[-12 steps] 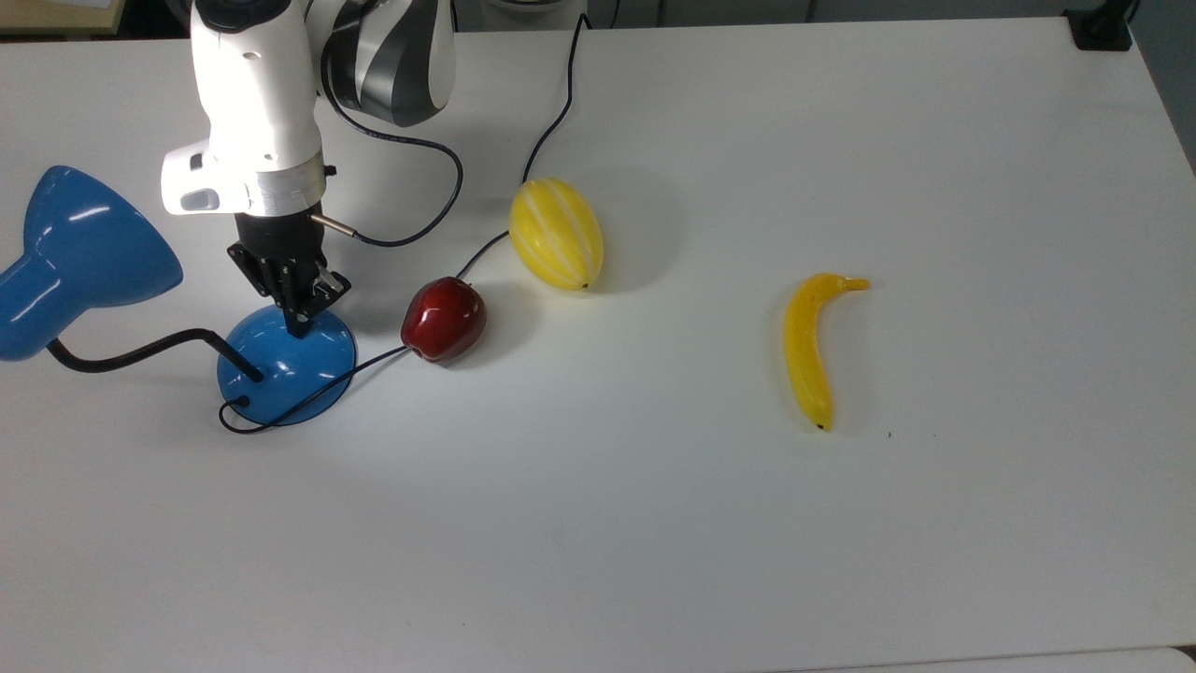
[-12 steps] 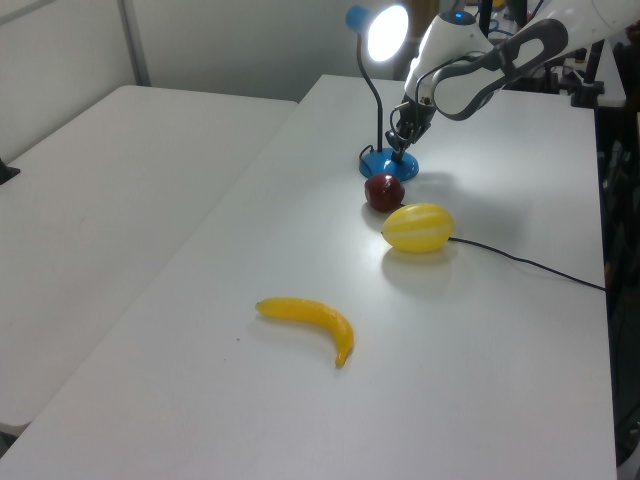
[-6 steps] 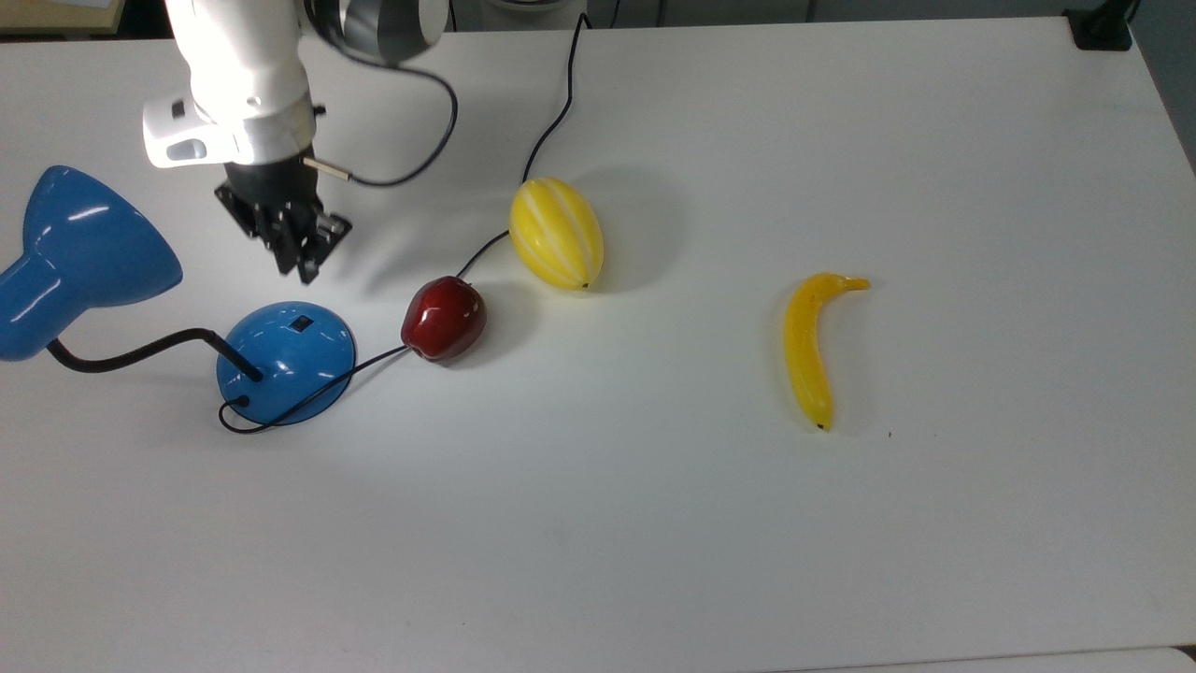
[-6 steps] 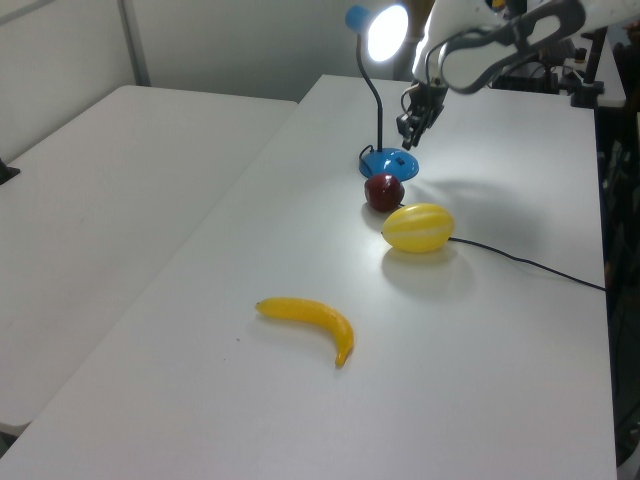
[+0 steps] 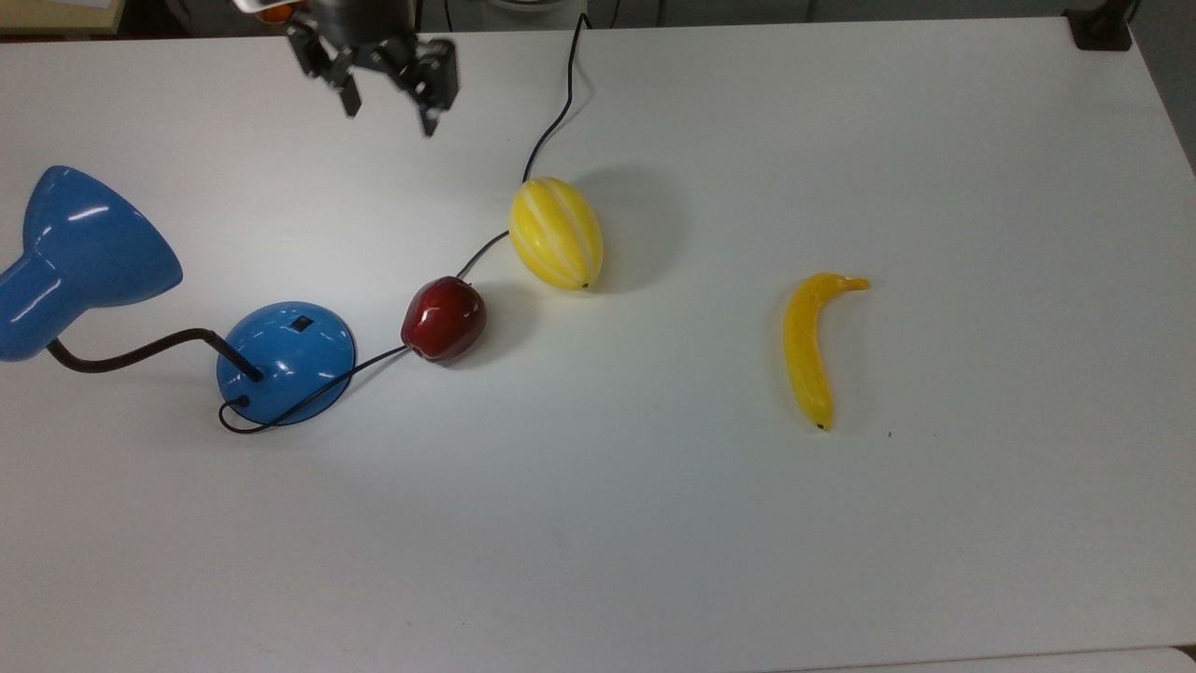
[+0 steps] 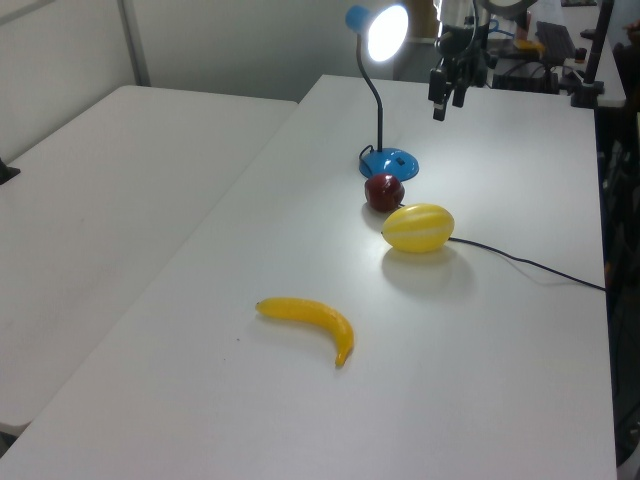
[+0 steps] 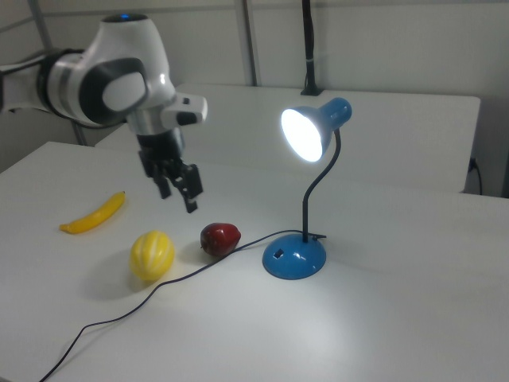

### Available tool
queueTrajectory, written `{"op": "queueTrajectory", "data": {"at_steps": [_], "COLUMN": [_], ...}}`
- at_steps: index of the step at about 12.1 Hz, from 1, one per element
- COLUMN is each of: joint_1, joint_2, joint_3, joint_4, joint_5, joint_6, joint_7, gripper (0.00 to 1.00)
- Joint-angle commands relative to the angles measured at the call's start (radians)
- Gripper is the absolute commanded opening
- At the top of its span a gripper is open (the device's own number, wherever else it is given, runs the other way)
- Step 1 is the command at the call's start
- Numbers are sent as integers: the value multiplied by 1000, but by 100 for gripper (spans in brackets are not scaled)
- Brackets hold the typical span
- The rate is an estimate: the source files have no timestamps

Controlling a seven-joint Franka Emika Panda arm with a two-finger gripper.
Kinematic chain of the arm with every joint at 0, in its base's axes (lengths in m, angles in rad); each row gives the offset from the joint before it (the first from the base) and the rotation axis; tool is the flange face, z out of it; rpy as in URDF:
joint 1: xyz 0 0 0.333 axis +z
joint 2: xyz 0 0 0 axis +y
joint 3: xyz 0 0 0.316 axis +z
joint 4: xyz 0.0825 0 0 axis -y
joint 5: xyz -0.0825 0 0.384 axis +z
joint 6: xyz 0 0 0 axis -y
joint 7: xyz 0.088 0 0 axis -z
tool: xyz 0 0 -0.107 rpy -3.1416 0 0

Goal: Turn on desk lamp

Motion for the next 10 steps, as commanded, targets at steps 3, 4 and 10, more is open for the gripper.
{"op": "queueTrajectory", "data": {"at_steps": [3, 4, 10], "joint_1": [35, 32, 4], "joint_2": [-80, -80, -37], "joint_3": [-16, -23, -25], "joint_4": [57, 62, 149], "joint_5": [2, 2, 0], "joint_6": [-212, -218, -299], "joint_7": [-94, -127, -128], "gripper": [100, 100, 100]}}
